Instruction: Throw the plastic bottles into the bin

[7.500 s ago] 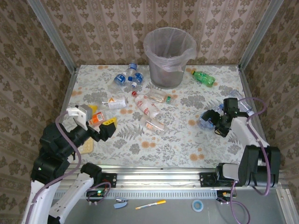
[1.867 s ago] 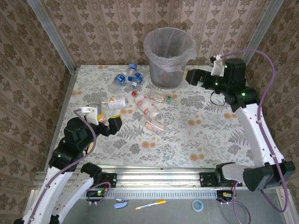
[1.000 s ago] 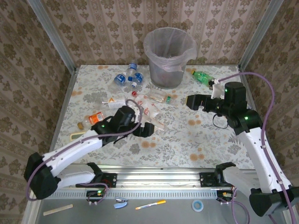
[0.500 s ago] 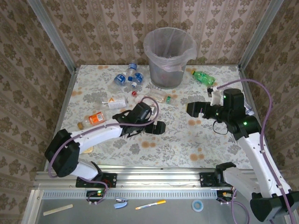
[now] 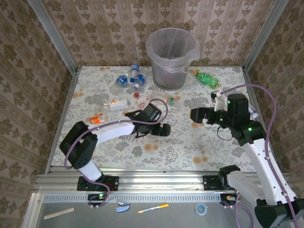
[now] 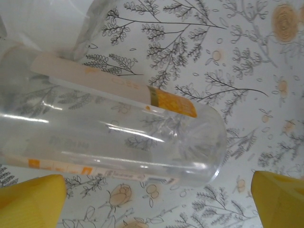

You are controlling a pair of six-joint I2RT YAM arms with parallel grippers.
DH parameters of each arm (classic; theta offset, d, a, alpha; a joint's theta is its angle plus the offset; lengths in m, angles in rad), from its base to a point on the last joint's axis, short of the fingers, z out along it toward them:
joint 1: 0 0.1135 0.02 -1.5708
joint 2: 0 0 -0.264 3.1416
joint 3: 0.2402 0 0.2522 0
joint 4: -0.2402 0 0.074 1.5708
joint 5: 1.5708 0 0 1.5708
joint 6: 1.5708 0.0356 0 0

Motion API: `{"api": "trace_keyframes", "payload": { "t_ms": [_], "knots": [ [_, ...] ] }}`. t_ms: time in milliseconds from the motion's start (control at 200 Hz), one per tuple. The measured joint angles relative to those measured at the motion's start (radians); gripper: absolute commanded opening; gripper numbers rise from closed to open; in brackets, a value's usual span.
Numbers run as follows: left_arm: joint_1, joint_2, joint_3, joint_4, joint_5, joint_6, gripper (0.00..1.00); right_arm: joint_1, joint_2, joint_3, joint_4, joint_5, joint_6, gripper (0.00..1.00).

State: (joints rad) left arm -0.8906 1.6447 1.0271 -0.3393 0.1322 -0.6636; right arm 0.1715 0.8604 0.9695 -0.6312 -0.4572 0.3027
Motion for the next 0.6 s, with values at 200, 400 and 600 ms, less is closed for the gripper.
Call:
{"api": "trace_keyframes", "payload": {
  "t_ms": [200,400,600],
  "knots": [
    [0.002,0.041,0.013,-0.007,-0.028,-0.010,0.99,0.002,-0.010,-0.013,-0.002,0.000,-0.013,1.00],
    [0.004,0.045,0.022,-0.004,-0.047,-0.019,0.99,0.002,-0.011,-0.017,-0.002,0.000,-0.013,1.00],
    [0.010,0.045,0.022,0.005,-0.055,-0.040,0.99,0.002,-0.011,-0.025,-0.002,0.000,-0.013,1.00]
  ]
}}
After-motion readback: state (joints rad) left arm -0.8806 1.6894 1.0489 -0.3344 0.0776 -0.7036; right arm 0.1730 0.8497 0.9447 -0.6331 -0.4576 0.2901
